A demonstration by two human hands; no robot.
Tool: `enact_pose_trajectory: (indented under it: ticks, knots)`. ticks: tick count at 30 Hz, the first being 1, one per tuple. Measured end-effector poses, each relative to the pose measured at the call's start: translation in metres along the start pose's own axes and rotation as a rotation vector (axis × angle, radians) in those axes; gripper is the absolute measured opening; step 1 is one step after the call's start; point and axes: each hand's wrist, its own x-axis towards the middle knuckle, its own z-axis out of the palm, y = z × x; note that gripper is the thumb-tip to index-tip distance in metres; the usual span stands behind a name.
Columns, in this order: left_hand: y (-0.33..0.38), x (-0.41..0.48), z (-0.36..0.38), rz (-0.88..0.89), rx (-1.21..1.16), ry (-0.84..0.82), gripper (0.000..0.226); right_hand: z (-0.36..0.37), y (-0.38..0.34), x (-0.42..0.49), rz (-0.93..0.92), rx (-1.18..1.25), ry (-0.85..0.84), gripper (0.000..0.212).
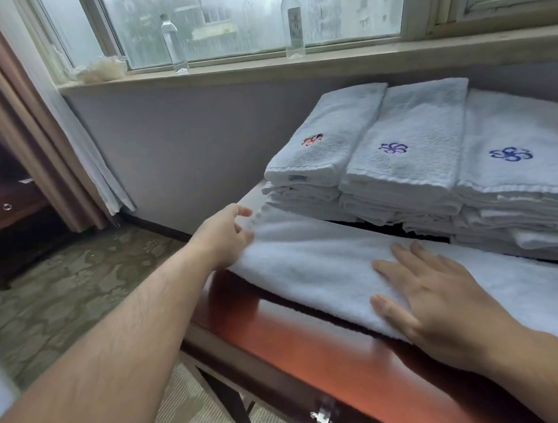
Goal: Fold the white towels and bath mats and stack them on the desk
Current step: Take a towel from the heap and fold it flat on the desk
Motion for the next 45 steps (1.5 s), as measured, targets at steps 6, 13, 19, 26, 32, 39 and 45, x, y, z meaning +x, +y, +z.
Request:
enact_pose_trajectory:
  ticks: [6, 13, 19, 26, 32, 39, 45]
  knots:
    - [0.026, -0.024, 0.015, 0.212, 0.306, 0.251, 0.045, -0.007, -0.003, -0.004, -0.005, 0.084, 0.117, 0.057]
    - [0.044, -0.038, 0.061, 0.324, 0.432, -0.160, 0.056, -0.002, 0.005, 0.006, 0.117, 0.005, 0.018, 0.073]
    - [0.026, -0.028, 0.060, 0.191, 0.432, -0.221, 0.054, 0.005, 0.010, 0.008, 0.104, -0.007, -0.019, 0.078]
    - [0.034, -0.025, 0.039, -0.120, 0.422, -0.111, 0.060, 0.007, 0.010, 0.009, 0.114, 0.003, -0.017, 0.076]
    - [0.059, -0.025, 0.012, -0.238, 0.662, -0.207, 0.088, 0.004, 0.008, 0.006, 0.116, 0.013, -0.028, 0.074]
    - [0.054, -0.026, -0.019, -0.271, 0.286, -0.247, 0.049, 0.006, 0.009, 0.001, 0.119, 0.048, 0.003, 0.076]
    - [0.082, -0.051, -0.030, -0.260, -0.430, -0.183, 0.029, -0.008, 0.023, 0.000, 0.155, 0.607, 0.245, 0.039]
